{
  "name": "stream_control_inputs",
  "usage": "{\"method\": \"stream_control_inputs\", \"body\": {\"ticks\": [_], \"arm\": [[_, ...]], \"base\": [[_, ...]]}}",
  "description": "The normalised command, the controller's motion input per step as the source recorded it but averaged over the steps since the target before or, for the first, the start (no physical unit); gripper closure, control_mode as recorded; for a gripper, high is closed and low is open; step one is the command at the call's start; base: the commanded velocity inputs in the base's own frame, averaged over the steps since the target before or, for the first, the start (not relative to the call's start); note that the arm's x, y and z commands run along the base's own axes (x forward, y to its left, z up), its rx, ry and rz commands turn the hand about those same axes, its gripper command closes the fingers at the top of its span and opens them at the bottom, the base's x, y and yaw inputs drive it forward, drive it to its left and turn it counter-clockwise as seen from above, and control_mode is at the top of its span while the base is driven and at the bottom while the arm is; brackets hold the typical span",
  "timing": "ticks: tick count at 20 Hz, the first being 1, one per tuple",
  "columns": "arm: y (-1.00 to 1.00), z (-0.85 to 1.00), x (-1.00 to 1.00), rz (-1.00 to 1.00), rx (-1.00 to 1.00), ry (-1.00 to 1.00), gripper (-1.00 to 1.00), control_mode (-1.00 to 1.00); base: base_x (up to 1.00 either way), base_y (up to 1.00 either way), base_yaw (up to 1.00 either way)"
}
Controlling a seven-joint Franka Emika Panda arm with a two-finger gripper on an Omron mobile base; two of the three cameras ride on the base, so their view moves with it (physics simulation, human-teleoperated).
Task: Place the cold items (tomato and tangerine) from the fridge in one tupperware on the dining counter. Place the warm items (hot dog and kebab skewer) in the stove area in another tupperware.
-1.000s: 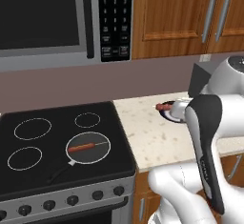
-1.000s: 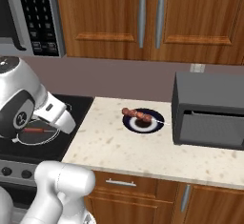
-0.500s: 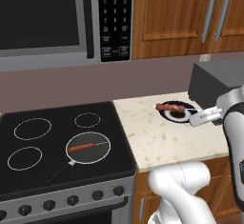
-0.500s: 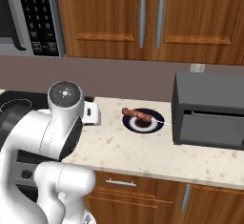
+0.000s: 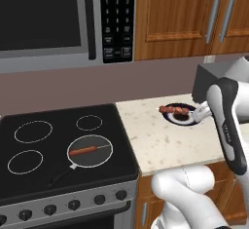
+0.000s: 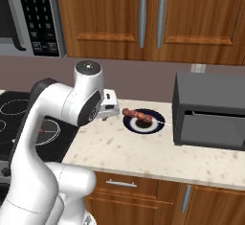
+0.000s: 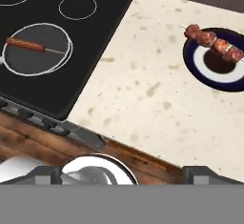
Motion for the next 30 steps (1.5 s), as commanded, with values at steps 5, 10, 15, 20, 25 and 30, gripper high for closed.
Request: {"method": "stream_control_inputs", "body": {"ticks": [5,10,15,20,25,30], "arm": [[-0.23,-0.53,0.38,0.00,-0.30,0.00,-1.00,-1.00],[-0.27,-0.14,0.52,0.00,-0.14,0.18,-1.00,-1.00],[-0.29,-0.10,0.61,0.00,-0.05,0.40,-1.00,-1.00],[-0.31,-0.13,0.64,0.00,0.00,0.29,-1.00,-1.00],[-0.24,-0.51,0.30,0.13,0.00,-0.39,-1.00,-1.00],[-0.10,-0.40,0.36,0.22,0.00,-0.42,-1.00,-1.00]], "base": [[0.00,0.00,0.00],[0.00,0.00,0.00],[0.00,0.00,0.00],[0.00,0.00,0.00],[0.00,0.00,0.00],[0.00,0.00,0.00]]}}
